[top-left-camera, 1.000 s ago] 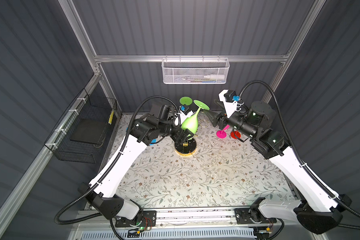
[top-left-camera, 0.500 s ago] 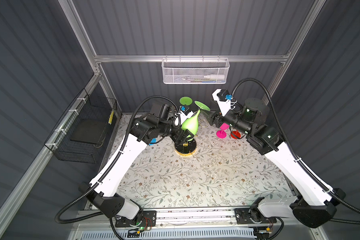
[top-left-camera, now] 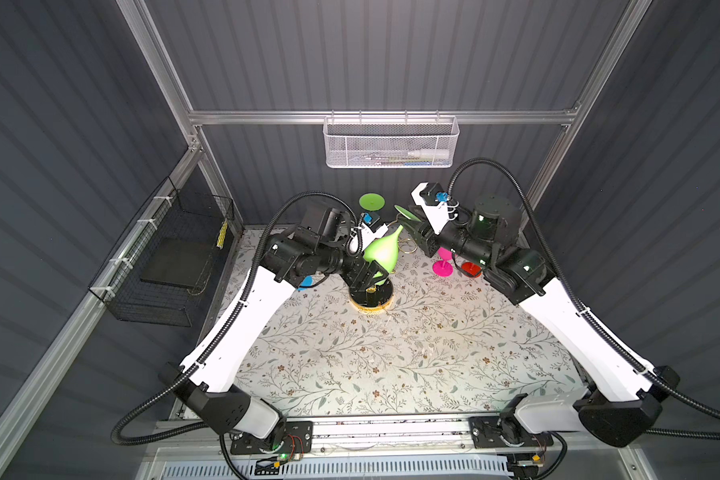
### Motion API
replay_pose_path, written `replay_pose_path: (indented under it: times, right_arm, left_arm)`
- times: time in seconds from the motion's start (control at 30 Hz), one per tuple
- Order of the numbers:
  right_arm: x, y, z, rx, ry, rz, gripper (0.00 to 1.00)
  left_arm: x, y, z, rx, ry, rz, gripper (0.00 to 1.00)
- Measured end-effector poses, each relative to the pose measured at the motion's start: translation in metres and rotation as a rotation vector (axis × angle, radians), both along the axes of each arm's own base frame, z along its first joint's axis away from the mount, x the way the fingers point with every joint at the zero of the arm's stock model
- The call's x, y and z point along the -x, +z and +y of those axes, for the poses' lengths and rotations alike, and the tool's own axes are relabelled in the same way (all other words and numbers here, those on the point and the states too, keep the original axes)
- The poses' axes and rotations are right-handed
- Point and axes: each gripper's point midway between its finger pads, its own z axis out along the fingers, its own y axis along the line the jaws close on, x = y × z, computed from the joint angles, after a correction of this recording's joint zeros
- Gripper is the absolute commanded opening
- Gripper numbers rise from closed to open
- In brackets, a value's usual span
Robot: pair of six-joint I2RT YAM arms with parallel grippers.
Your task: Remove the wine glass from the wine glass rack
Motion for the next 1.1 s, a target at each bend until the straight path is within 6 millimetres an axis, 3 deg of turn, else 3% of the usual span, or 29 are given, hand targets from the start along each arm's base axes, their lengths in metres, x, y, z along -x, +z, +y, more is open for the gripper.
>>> replay_pose_path:
  times: [0.43,0.77,1.1]
  right_arm:
    - [0.004,0.0,-0.005,0.017,-0.021,-0.011,0.01]
    - [0.0,-0.004,-0.012,0.008,-0.071,0.018,0.0]
    - [0.005,-0.003,-0.016,-0.037,-0.087,0.047,0.0]
  left_arm:
    - [-0.001,-0.002,0.001,-0.012,0.002,0.0,0.76]
    - [0.001,0.004,0.003,0.0,0.004,-0.022,0.77]
    - [0.012,0.022,0.011,0.076,-0.008,-0.164,0.88]
